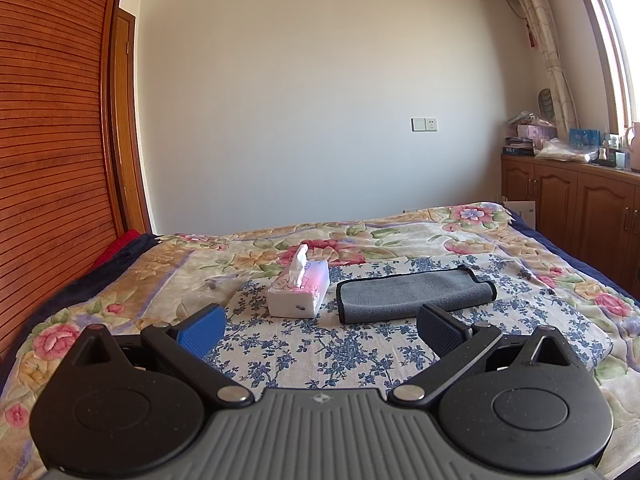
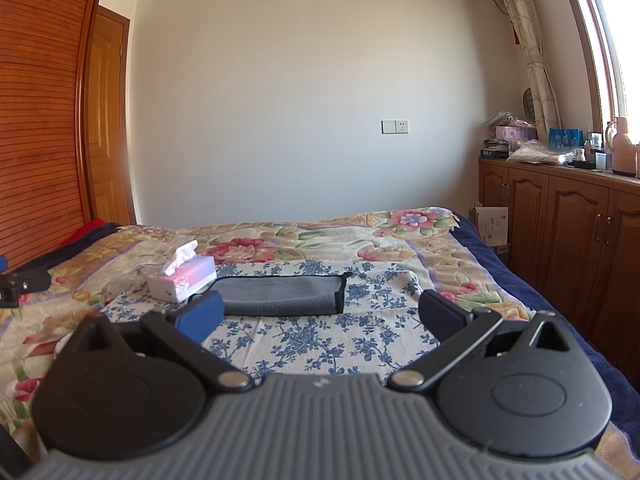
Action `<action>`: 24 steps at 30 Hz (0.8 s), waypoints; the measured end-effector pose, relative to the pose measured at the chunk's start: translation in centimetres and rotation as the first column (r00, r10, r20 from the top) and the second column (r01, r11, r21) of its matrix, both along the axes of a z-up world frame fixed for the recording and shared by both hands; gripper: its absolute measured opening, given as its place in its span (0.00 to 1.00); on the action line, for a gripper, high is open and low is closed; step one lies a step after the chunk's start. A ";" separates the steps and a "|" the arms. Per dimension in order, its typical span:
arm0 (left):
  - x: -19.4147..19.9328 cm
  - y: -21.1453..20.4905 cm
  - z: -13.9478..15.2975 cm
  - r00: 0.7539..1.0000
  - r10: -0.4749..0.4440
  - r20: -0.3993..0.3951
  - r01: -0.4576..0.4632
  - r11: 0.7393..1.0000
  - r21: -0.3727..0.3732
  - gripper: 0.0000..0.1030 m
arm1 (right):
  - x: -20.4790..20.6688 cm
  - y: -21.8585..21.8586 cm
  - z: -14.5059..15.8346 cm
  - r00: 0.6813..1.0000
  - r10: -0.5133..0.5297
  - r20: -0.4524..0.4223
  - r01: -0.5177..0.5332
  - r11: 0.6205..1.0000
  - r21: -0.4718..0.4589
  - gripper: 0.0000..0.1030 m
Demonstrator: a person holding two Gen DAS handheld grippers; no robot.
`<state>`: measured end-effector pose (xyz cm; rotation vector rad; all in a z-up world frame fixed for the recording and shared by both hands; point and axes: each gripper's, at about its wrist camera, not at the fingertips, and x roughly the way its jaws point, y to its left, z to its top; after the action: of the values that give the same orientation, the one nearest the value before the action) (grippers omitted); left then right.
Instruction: Fold towel
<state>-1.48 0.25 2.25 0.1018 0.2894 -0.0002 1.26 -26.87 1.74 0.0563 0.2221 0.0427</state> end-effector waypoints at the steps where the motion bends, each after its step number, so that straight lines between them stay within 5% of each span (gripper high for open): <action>1: 0.0 0.0 0.0 1.000 0.000 0.000 0.000 1.000 0.000 1.00 | 0.0 0.0 0.0 1.000 0.000 0.000 0.000 1.000 0.000 1.00; 24: 0.1 0.1 0.0 1.000 0.000 0.000 0.000 1.000 0.001 1.00 | 0.0 0.2 0.0 1.000 0.002 0.000 -0.002 1.000 -0.001 1.00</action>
<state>-1.37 0.32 2.25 0.1032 0.2897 0.0002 1.28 -26.69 1.71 0.0550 0.2225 0.0446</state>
